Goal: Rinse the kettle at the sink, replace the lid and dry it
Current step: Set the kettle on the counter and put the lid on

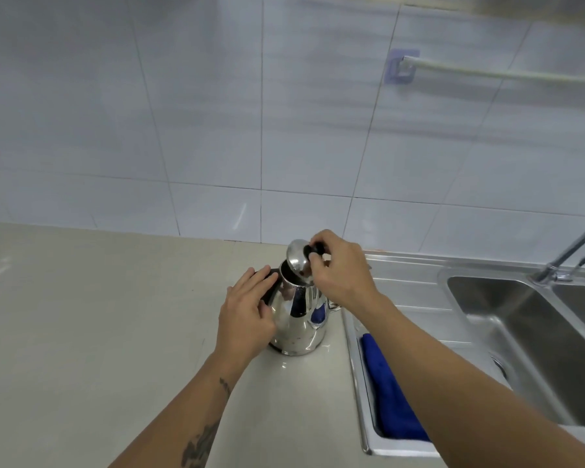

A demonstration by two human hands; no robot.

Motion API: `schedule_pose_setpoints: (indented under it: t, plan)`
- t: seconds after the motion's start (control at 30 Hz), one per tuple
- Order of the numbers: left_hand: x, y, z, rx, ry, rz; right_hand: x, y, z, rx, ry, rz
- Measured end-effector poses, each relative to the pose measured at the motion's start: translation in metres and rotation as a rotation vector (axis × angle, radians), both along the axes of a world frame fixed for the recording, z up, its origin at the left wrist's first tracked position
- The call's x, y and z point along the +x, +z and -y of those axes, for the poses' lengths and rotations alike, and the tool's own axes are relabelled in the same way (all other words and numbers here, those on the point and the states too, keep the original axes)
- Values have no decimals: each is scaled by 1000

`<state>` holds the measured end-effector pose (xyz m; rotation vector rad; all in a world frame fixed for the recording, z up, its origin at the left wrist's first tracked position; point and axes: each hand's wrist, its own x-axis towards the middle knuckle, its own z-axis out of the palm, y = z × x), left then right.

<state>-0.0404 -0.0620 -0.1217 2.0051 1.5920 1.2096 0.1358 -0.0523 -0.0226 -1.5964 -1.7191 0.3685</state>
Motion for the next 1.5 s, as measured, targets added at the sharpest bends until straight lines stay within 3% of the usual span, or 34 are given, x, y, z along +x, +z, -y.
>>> schedule_pose_setpoints:
  t: [0.1, 0.33, 0.53, 0.73, 1.0, 1.5]
  plan:
    - [-3, 0, 0, -1, -14, -1, -6, -3, -13, -103, 46, 206]
    - [-4, -3, -3, 8, -27, -1, -7, -6, -14, -105, 97, 280]
    - [-5, -5, -8, 22, -36, 9, -8, -3, -13, -72, 108, 513]
    - [-3, -5, -7, 12, -29, 41, -17, -8, -12, -74, 70, 589]
    - [-1, -5, -8, 18, -20, 48, -15, -27, -7, -48, 63, 338]
    - [-3, -12, -8, 56, 10, 33, -10, -61, 3, 72, 126, 153]
